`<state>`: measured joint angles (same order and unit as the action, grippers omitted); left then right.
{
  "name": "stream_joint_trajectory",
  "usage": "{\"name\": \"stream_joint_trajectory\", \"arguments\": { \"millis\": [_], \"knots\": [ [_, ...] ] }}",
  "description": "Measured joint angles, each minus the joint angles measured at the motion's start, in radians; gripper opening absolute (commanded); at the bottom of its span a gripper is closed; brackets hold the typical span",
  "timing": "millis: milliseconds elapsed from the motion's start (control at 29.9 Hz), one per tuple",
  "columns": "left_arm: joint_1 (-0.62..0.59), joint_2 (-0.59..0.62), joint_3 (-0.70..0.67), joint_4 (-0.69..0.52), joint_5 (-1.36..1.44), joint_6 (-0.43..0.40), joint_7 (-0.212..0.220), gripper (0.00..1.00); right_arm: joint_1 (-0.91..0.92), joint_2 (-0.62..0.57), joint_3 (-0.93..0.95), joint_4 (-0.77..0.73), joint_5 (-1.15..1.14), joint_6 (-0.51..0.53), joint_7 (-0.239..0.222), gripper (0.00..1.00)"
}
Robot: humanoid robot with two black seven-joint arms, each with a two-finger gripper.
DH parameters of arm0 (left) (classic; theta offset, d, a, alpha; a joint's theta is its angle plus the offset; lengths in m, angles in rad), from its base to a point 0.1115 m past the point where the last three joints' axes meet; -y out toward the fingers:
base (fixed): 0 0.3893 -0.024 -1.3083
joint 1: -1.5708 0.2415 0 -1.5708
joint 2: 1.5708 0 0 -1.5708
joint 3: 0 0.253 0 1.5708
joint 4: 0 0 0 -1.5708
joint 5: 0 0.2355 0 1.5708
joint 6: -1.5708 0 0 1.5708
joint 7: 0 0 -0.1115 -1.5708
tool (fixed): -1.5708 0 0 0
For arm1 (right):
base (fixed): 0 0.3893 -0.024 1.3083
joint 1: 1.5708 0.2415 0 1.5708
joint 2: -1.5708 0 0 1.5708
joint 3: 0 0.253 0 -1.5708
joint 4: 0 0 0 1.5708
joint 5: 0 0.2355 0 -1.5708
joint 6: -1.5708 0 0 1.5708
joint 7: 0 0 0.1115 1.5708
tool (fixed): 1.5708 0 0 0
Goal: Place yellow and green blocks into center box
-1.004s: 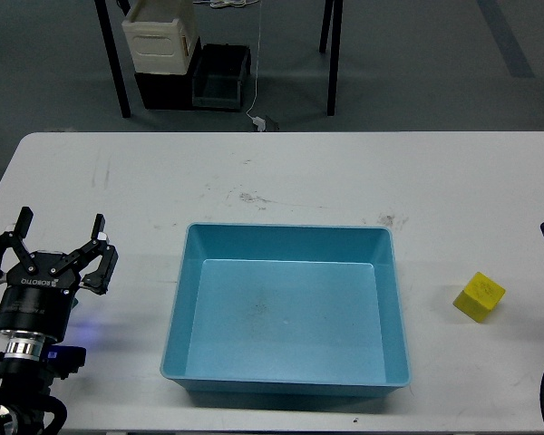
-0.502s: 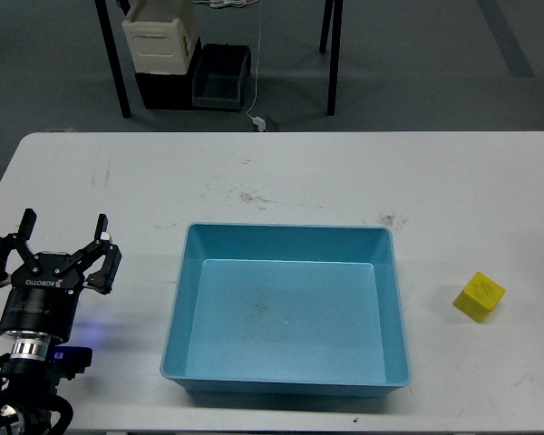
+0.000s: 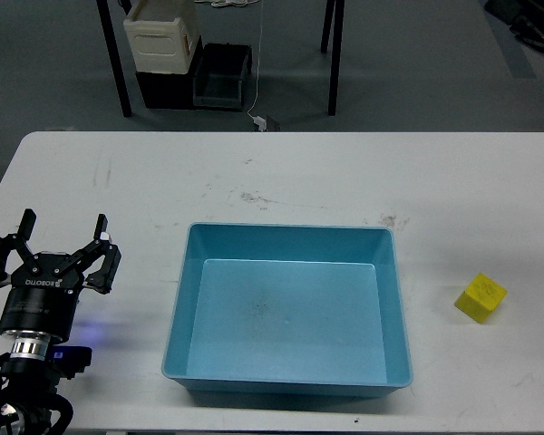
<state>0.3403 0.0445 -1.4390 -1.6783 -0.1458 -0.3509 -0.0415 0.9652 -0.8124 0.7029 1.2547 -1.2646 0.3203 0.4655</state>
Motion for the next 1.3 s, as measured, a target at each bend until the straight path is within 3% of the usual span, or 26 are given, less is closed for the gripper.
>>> {"name": "stream_joint_trajectory", "arguments": {
  "millis": [234, 435, 669, 970, 1305],
  "knots": [
    [-0.005, 0.000, 0.003, 0.011, 0.000, 0.001, 0.000, 1.00, 0.189, -0.151, -0.341, 0.067, -0.331, 0.005, 0.023, 1.00],
    [-0.007, 0.000, 0.005, 0.021, 0.000, 0.001, 0.000, 1.00, 0.200, -0.296, -0.484, 0.179, -0.464, 0.017, 0.023, 0.99],
    [-0.010, 0.000, 0.005, 0.025, 0.000, 0.001, 0.000, 1.00, 0.194, -0.346, -0.634, 0.191, -0.562, 0.069, 0.023, 0.99],
    [-0.011, -0.001, 0.005, 0.043, -0.002, -0.001, 0.000, 1.00, 0.187, -0.339, -0.757, 0.183, -0.591, 0.095, 0.023, 0.99],
    [-0.011, -0.001, 0.005, 0.054, -0.002, -0.003, 0.000, 1.00, 0.185, -0.185, -0.815, 0.095, -0.631, 0.168, 0.023, 0.99]
  ]
}}
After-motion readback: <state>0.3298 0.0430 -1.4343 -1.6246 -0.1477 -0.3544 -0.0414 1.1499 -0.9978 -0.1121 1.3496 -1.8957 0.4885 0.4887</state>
